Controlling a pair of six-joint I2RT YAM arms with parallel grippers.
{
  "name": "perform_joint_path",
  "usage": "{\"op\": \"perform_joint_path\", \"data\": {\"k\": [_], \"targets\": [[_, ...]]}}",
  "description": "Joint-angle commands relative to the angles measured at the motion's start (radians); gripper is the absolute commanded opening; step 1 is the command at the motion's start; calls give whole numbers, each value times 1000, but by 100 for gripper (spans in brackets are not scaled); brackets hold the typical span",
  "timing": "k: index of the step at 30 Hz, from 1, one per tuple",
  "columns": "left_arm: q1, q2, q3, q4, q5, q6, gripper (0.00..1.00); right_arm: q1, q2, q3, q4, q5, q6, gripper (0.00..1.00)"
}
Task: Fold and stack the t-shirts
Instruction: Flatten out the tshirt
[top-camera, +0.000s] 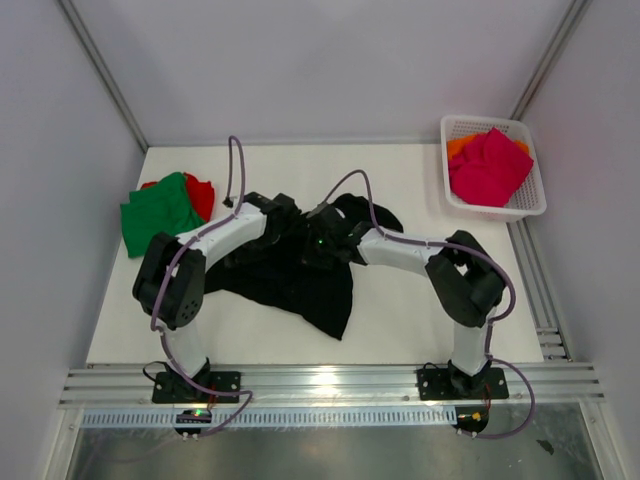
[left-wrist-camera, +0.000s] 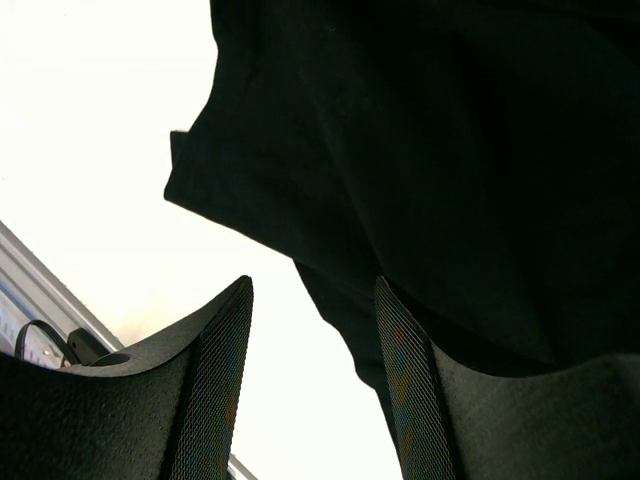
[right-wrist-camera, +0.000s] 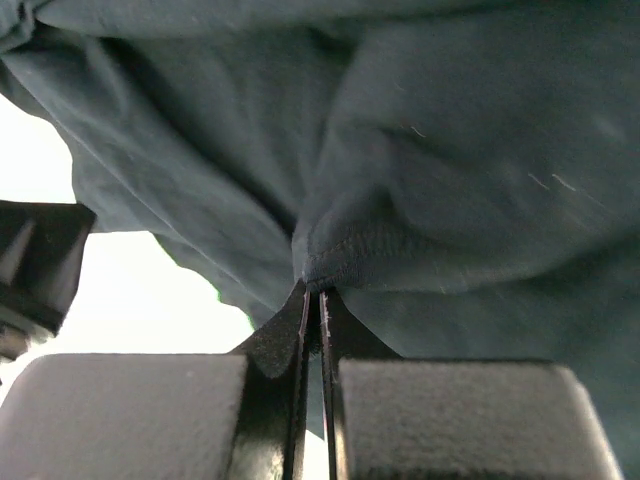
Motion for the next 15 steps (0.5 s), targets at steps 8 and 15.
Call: {"op": "perform_joint_path", "data": {"k": [8, 15], "targets": [[2, -16, -28, 42, 12, -14, 55, -13, -391, -78, -242, 383, -108, 3], [2, -13, -37, 63, 36, -5, 55, -71, -607, -136, -371, 545, -80, 3]]}}
